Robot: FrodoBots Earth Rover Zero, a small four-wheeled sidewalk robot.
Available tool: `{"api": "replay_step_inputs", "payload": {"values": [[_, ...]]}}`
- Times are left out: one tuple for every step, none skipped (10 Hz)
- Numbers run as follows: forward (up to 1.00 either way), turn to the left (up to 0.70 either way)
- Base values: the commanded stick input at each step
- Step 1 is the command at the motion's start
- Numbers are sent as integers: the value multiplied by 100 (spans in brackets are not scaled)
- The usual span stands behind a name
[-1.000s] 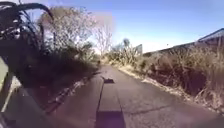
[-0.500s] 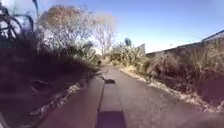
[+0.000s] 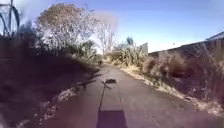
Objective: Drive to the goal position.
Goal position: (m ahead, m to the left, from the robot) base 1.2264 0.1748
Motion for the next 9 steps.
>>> {"api": "replay_step_inputs", "payload": {"values": [[85,0],[85,0],[85,0],[85,0],[85,0],[85,0],[85,0],[85,0],[85,0]]}}
